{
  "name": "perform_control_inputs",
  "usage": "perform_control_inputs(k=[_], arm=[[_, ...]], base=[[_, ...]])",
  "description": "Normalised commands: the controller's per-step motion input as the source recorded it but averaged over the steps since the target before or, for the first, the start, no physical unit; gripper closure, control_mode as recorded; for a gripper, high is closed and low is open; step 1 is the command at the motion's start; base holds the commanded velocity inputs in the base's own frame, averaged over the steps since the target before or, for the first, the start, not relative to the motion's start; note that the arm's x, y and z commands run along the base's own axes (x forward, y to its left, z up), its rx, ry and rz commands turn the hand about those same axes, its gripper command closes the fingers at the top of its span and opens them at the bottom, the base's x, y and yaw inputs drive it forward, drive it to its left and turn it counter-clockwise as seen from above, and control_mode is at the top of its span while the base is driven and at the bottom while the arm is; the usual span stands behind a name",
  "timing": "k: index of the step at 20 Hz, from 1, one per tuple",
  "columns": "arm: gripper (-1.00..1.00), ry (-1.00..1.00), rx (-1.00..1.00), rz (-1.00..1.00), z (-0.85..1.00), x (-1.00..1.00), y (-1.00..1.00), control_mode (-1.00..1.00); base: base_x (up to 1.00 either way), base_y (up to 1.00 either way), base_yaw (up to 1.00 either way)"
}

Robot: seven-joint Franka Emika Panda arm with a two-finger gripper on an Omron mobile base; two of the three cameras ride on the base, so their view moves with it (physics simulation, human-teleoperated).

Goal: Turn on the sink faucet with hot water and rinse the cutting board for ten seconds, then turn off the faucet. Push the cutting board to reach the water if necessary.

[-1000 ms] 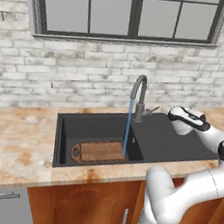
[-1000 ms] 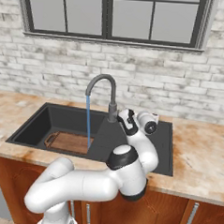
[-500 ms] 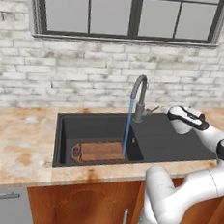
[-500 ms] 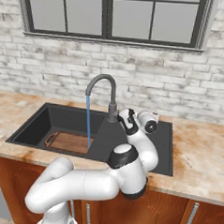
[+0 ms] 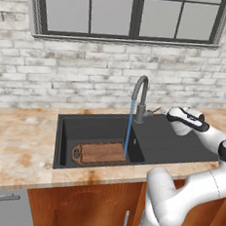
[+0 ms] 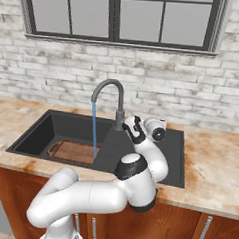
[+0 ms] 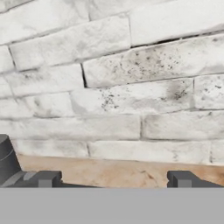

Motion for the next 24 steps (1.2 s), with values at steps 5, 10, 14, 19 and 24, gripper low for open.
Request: perform_control_inputs(k=[5,10,14,19,24], arm=[[-1.0,0.0,0.0,0.04,0.0,0.0,0.14,-1.0],[-1.0,0.0,0.0,0.02,0.0,0.0,0.06,-1.0],[-1.0,0.0,0.0,0.07,0.0,0.03,0.31,-1.0],[-1.0,0.0,0.0,0.05,0.0,0.02,0.36,-1.0],[-1.0,0.0,0.0,0.04,0.0,0.0,0.39,-1.0]], base=[[0.0,0.0,0.0],[0.0,0.0,0.0],[0.0,0.0,0.0],[0.0,0.0,0.0],[0.0,0.0,0.0]])
